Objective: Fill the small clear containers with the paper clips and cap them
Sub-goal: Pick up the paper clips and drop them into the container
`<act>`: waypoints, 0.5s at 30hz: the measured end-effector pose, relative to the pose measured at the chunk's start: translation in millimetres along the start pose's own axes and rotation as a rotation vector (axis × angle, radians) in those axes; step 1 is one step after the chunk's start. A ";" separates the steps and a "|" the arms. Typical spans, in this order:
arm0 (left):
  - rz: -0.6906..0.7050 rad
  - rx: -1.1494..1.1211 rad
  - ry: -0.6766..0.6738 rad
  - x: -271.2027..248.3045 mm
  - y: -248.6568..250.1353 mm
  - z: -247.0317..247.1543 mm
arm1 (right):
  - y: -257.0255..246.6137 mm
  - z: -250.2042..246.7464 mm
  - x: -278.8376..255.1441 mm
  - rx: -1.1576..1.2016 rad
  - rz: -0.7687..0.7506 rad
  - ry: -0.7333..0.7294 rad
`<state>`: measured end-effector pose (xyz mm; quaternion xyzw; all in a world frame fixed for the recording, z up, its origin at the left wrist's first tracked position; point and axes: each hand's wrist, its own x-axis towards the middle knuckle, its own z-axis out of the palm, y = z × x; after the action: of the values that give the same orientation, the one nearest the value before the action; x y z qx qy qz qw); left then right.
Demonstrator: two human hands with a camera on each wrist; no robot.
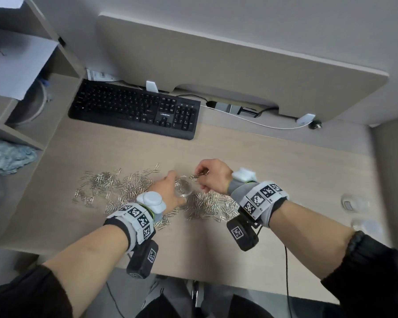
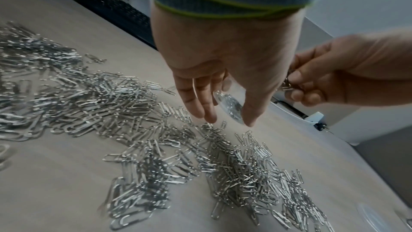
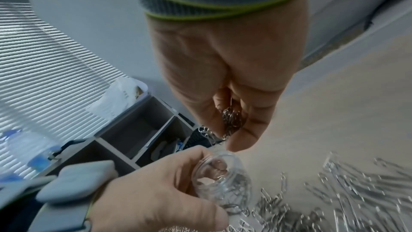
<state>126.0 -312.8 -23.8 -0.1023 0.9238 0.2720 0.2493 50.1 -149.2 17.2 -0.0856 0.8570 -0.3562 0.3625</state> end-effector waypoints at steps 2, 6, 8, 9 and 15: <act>0.023 0.026 -0.002 0.0 7.2 -0.9 | -7.3 -1.2 -2.3 -0.127 -0.051 0.016; 0.118 -0.013 -0.005 2.2 19.7 -3.1 | -14.1 -1.6 -9.5 -0.331 -0.125 0.050; 0.141 -0.017 -0.006 3.1 25.2 -4.8 | -15.4 -2.1 -14.9 -0.342 -0.143 0.050; 0.149 -0.022 -0.007 3.3 27.1 -6.2 | -15.3 -2.7 -17.3 -0.336 -0.138 0.049; 0.174 -0.020 -0.022 5.2 32.1 -8.1 | 0.7 -12.3 -20.9 -0.139 -0.108 0.111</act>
<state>107.9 -290.9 -6.1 -0.0212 0.9236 0.3031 0.2336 56.9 -133.5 34.4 -0.1366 0.8925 -0.3191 0.2879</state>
